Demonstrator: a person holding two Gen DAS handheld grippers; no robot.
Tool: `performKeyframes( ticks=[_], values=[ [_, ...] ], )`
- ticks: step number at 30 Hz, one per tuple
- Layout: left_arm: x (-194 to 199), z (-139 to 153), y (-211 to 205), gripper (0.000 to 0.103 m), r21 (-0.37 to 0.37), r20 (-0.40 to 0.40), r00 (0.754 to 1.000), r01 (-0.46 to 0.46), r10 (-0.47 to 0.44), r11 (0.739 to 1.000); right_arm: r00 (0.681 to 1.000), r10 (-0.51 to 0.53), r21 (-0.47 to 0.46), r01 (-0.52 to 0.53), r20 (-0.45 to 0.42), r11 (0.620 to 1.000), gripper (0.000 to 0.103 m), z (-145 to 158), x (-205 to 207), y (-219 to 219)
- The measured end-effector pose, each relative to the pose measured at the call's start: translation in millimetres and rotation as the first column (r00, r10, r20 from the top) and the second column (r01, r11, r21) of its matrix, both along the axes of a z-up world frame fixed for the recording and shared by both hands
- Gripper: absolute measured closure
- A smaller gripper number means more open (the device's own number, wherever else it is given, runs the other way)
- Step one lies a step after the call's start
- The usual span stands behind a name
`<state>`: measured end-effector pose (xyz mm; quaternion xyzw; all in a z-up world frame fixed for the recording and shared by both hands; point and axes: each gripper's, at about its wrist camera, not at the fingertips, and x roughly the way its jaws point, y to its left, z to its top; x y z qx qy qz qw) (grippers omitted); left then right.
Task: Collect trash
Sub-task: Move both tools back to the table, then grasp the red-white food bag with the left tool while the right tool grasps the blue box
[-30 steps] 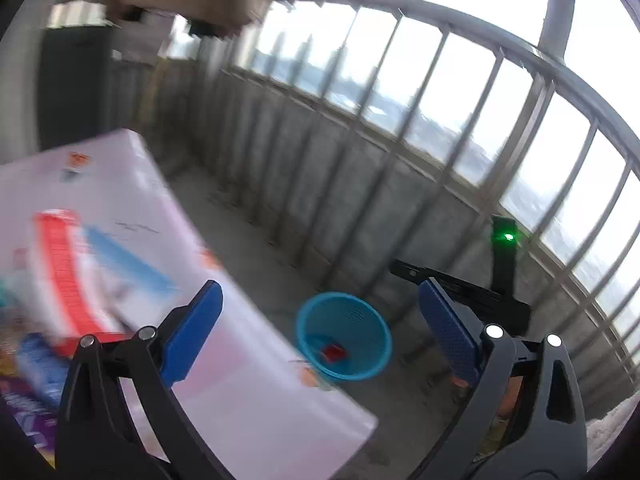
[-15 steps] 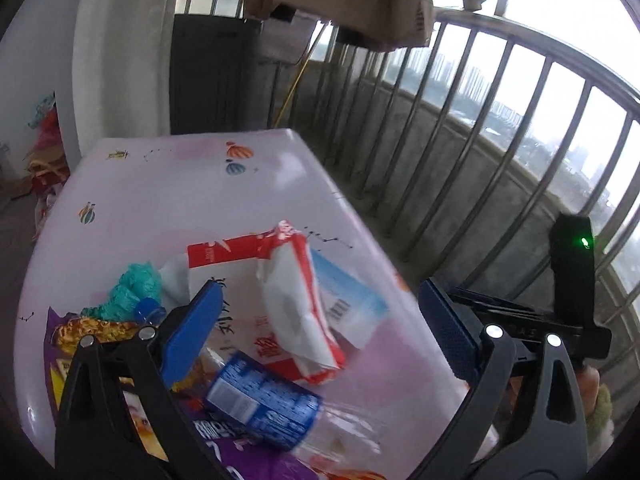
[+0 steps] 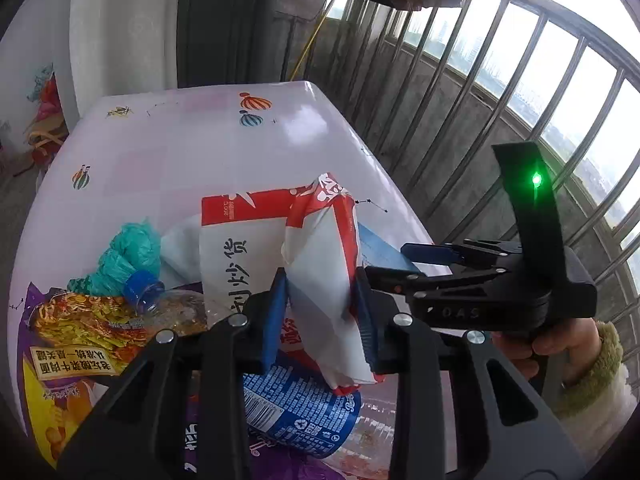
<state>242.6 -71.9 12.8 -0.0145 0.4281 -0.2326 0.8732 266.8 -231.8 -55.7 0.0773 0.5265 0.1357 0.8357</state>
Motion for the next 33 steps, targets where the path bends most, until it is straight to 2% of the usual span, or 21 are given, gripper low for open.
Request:
performKeyframes(
  ticks=[5,7,11,19,27,33],
  values=[
    [-1,2,8,0.075,0.012,0.036,0.999,-0.025,0.024,1.0,0.999,0.043,-0.056,-0.044,-0.017,0.997,0.035,-8,1,7],
    [0,2,11,0.075,0.013,0.035,0.999,-0.032,0.032,0.999,0.998,0.061,-0.068,-0.061,-0.009,0.996,0.03,-8,0,13],
    [4,3,14,0.076,0.007,0.03,0.999,-0.04,0.04,0.999,0.998,0.065,-0.076,-0.065,-0.006,0.995,0.03,-9,1,16],
    [3,4,12,0.076,-0.004,0.027,0.999,-0.034,0.034,0.999,1.0,0.012,-0.043,-0.013,-0.016,0.999,0.031,-10,-15,4],
    [-15,4,8,0.076,-0.019,0.029,0.999,0.014,-0.013,1.0,0.994,-0.103,-0.061,0.101,-0.032,0.993,0.031,-7,-58,-10],
    [-23,5,2,0.076,-0.023,0.036,0.999,0.038,-0.037,0.999,0.997,-0.075,-0.118,0.073,-0.017,0.99,0.029,-5,-59,-1]
  ],
)
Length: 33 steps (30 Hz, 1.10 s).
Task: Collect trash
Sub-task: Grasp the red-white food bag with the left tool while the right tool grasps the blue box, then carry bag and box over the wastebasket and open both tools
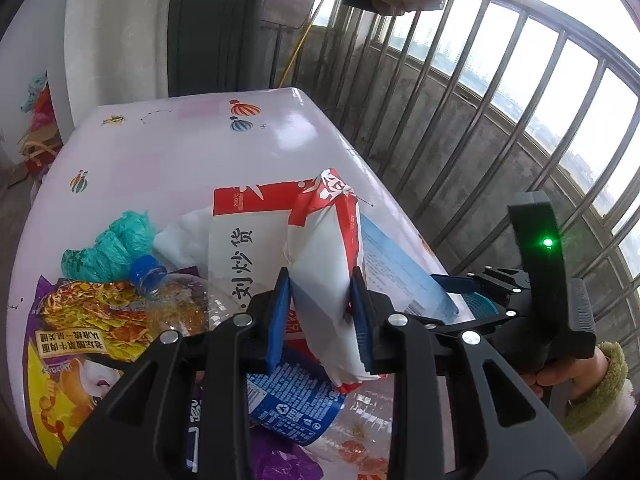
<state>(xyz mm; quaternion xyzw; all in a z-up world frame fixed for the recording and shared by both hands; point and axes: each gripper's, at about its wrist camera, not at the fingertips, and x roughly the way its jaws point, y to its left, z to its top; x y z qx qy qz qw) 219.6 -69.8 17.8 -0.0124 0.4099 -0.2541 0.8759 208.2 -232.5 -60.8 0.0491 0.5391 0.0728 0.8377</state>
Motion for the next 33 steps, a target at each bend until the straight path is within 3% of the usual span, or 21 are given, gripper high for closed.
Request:
performKeyframes(
  ticks=[3,8,10,14,19,27,33],
  values=[
    [-3,5,-1,0.076,-0.009,0.018,1.0,0.004,-0.003,1.0,1.0,0.021,-0.018,-0.021,-0.004,1.0,0.023,-4,6,5],
    [-7,6,2,0.077,-0.022,0.028,1.0,0.0,0.001,1.0,1.0,0.027,-0.074,-0.028,-0.005,0.997,0.022,-15,10,12],
    [-8,5,4,0.077,-0.032,0.031,1.0,0.0,0.001,0.999,1.0,0.009,-0.057,-0.009,0.0,0.998,0.03,-14,8,9],
    [-12,10,8,0.077,-0.055,0.062,0.998,0.01,-0.007,0.998,0.998,-0.055,-0.007,0.055,0.018,0.998,0.03,-8,1,-1],
    [-16,20,13,0.077,-0.112,0.094,0.996,0.02,-0.01,0.993,0.989,-0.128,0.031,0.126,0.077,0.992,0.031,10,-15,-11],
    [-35,54,19,0.077,-0.218,0.227,0.973,0.082,-0.031,0.973,0.962,-0.217,0.065,0.209,0.166,0.976,0.031,45,-42,-25],
    [-58,75,16,0.077,-0.233,0.301,0.952,0.137,-0.063,0.963,0.928,-0.294,0.113,0.275,0.227,0.955,0.031,71,-76,-40]
  ],
)
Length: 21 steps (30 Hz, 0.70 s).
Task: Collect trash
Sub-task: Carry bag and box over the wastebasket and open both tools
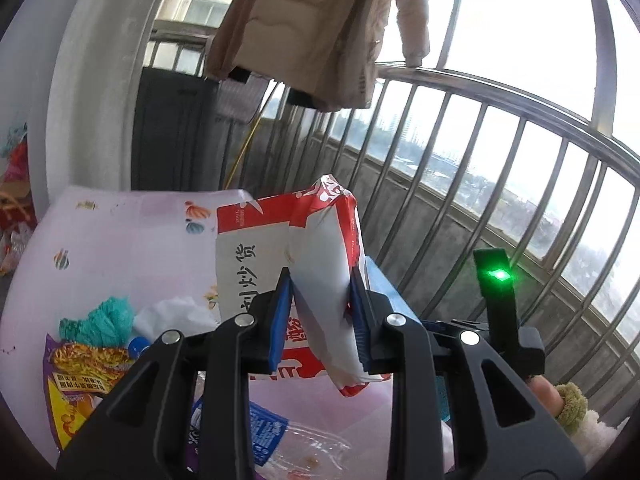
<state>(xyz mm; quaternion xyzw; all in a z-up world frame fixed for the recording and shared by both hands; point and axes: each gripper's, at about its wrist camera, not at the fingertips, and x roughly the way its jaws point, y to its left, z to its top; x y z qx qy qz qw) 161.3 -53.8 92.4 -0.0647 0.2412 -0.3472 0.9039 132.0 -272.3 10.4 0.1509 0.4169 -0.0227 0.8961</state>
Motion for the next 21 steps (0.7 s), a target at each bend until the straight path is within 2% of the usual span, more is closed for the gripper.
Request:
performKeyframes(
  ticks=[7,12,15,19,21],
  values=[
    [-18,9,-25,0.077,0.011,0.02,0.997,0.076,-0.076,0.997,0.994,-0.102,0.048,0.1,0.04,0.994,0.031,10,-38,-37],
    [-21,6,-62,0.077,0.007,-0.018,0.986,0.166,-0.165,0.986,0.979,-0.199,0.094,0.195,0.042,0.976,0.031,6,-68,-76],
    [-23,2,-93,0.077,0.014,-0.046,0.971,0.234,-0.233,0.972,0.966,-0.257,0.142,0.25,0.036,0.958,0.031,0,-88,-101],
    [-23,-7,-144,0.077,0.014,-0.107,0.934,0.345,-0.341,0.939,0.936,-0.351,0.212,0.342,0.008,0.916,0.031,-17,-114,-135],
    [-21,-17,-175,0.077,0.007,-0.169,0.891,0.428,-0.421,0.904,0.917,-0.399,0.247,0.39,-0.012,0.887,0.031,-26,-127,-154]
  ],
)
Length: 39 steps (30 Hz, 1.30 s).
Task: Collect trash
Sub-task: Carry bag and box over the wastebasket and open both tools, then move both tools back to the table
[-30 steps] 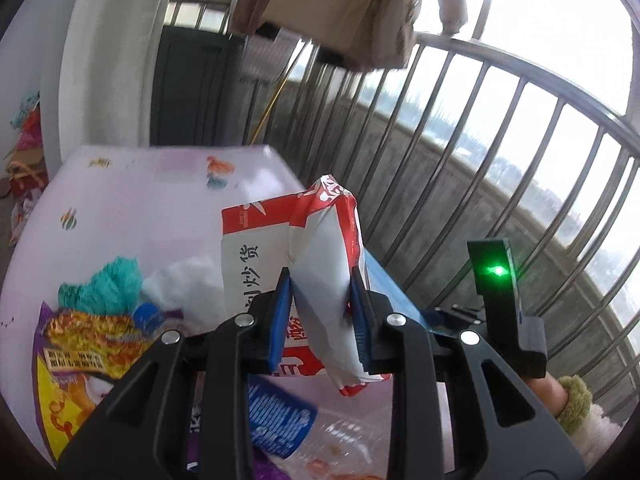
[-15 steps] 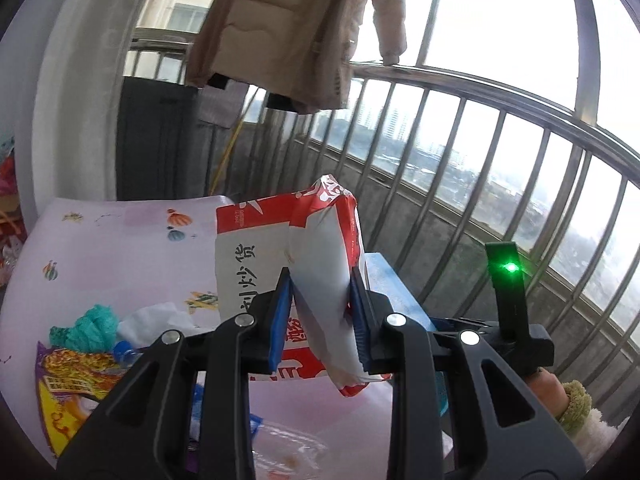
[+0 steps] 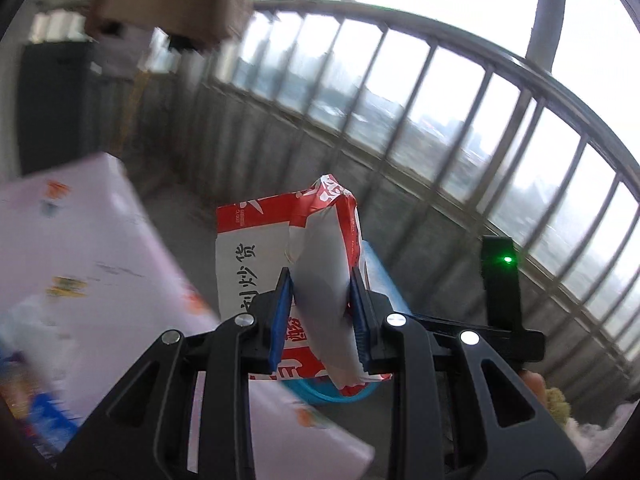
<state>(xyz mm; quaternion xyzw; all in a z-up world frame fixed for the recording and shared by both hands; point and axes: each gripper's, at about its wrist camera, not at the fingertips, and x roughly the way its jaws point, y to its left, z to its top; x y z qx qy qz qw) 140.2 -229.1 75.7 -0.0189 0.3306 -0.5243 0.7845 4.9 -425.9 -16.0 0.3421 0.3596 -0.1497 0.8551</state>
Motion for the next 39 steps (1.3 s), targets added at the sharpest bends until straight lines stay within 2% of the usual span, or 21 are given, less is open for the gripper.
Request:
performKeyframes(
  ticks=[5,10,12,18,19,21,23,25,27,30,33,39],
  values=[
    [2,-27,-71,0.077,0.066,-0.109,0.986,0.13,-0.122,0.989,0.99,-0.14,0.099,0.142,-0.026,0.985,0.031,-31,-33,-45],
    [4,-60,-136,0.076,0.145,-0.206,0.959,0.226,-0.194,0.963,0.962,-0.264,0.231,0.274,-0.075,0.934,0.031,-78,-62,-85],
    [7,-79,-164,0.076,0.187,-0.256,0.942,0.269,-0.217,0.945,0.95,-0.297,0.283,0.313,-0.097,0.907,0.031,-98,-69,-96],
    [17,-125,-224,0.073,0.261,-0.318,0.921,0.314,-0.226,0.913,0.919,-0.366,0.361,0.394,-0.147,0.845,0.03,-149,-74,-128],
    [18,-134,-235,0.069,0.282,-0.329,0.917,0.325,-0.228,0.903,0.917,-0.368,0.382,0.398,-0.154,0.834,0.028,-161,-73,-136],
    [22,-155,-257,0.051,0.326,-0.35,0.912,0.333,-0.215,0.885,0.904,-0.382,0.415,0.428,-0.193,0.803,0.026,-194,-71,-153],
    [26,-171,-271,0.049,0.37,-0.357,0.917,0.312,-0.176,0.875,0.886,-0.398,0.406,0.462,-0.235,0.789,0.025,-216,-68,-161],
    [28,-181,-277,0.049,0.381,-0.385,0.909,0.312,-0.158,0.87,0.859,-0.41,0.384,0.505,-0.306,0.773,0.025,-239,-65,-168],
    [27,-182,-275,0.049,0.376,-0.391,0.907,0.313,-0.157,0.872,0.851,-0.418,0.385,0.519,-0.318,0.763,0.025,-246,-63,-167],
    [29,-171,-264,0.048,0.355,-0.367,0.915,0.302,-0.166,0.885,0.863,-0.405,0.346,0.495,-0.302,0.797,0.025,-240,-58,-157],
    [34,-158,-250,0.048,0.334,-0.352,0.924,0.273,-0.149,0.902,0.869,-0.397,0.321,0.481,-0.294,0.815,0.025,-232,-59,-151],
    [33,-111,-214,0.048,0.298,-0.269,0.956,0.201,-0.12,0.933,0.866,-0.429,0.255,0.489,-0.257,0.834,0.025,-201,-63,-144]
  ],
)
